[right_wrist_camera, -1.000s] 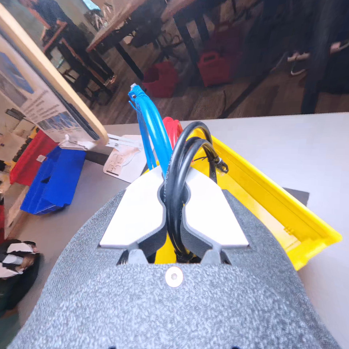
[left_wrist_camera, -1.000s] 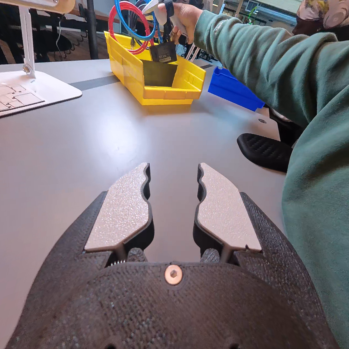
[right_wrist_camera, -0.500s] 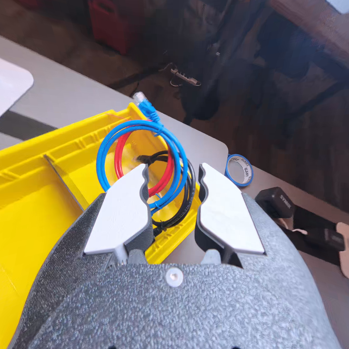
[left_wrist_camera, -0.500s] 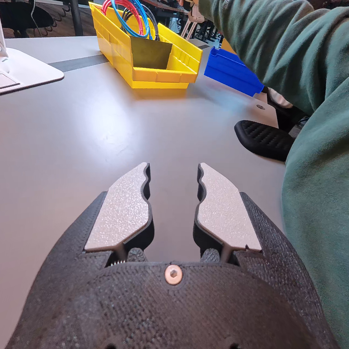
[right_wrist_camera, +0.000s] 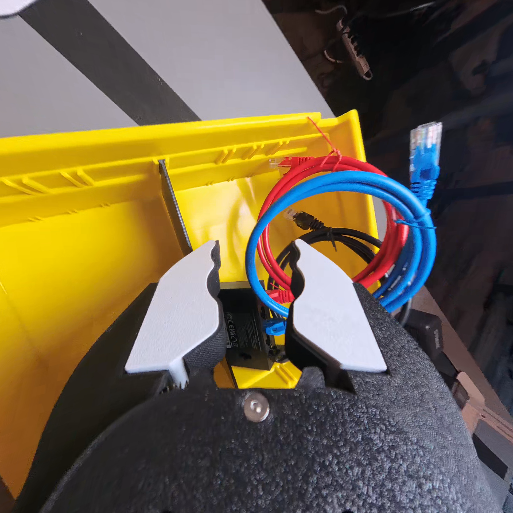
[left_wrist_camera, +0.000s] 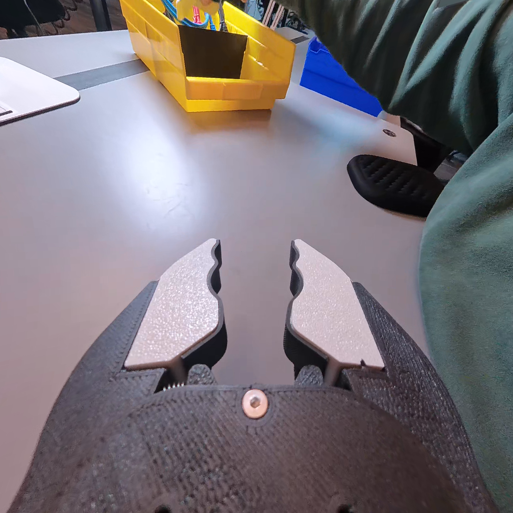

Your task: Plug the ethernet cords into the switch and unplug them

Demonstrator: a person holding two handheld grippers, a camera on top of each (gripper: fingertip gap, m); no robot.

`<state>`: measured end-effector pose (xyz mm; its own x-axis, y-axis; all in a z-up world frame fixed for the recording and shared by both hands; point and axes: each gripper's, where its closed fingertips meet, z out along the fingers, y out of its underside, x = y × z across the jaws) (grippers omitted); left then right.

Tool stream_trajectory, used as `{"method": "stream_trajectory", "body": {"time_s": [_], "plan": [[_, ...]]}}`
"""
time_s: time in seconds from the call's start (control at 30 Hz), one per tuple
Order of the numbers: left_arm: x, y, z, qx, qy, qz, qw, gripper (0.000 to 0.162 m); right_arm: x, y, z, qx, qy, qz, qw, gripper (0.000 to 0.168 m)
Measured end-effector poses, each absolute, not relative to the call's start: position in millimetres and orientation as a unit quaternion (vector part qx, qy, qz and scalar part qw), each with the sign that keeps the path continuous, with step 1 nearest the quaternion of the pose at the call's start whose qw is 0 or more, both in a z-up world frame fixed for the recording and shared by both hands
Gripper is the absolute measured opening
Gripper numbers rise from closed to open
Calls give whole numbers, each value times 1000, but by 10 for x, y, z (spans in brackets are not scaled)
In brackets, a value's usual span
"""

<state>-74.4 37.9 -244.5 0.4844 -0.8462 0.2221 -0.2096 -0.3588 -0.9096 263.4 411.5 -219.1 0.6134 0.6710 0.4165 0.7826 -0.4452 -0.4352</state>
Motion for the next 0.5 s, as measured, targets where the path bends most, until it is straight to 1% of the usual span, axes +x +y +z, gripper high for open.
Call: {"method": "stream_trajectory", "body": {"time_s": [0.07,0.1,0.23,0.33,0.43,0.47,0.5], "plan": [[-749,384,-2433,-740,353,-366,440,47,2608,4053,-2042,-831,-448,-94,318,50],[-748,387,-2422,-739,352,-369,440,47,2565,3950,-2014,-826,-463,-82,311,53],[-786,423,-2374,-738,349,-356,454,47,2252,3091,-2125,-808,-542,2,231,72],[-838,461,-2328,-741,339,-345,466,46,2066,2408,-2328,-783,-592,2,191,73],[-910,527,-2293,-746,329,-330,476,45,2108,2090,-2698,-785,-600,-58,141,72],[-954,564,-2286,-749,328,-316,480,46,2151,2100,-2796,-789,-592,-90,137,70],[-1016,610,-2276,-753,330,-296,486,46,2196,2162,-2847,-788,-584,-126,145,62]]}}
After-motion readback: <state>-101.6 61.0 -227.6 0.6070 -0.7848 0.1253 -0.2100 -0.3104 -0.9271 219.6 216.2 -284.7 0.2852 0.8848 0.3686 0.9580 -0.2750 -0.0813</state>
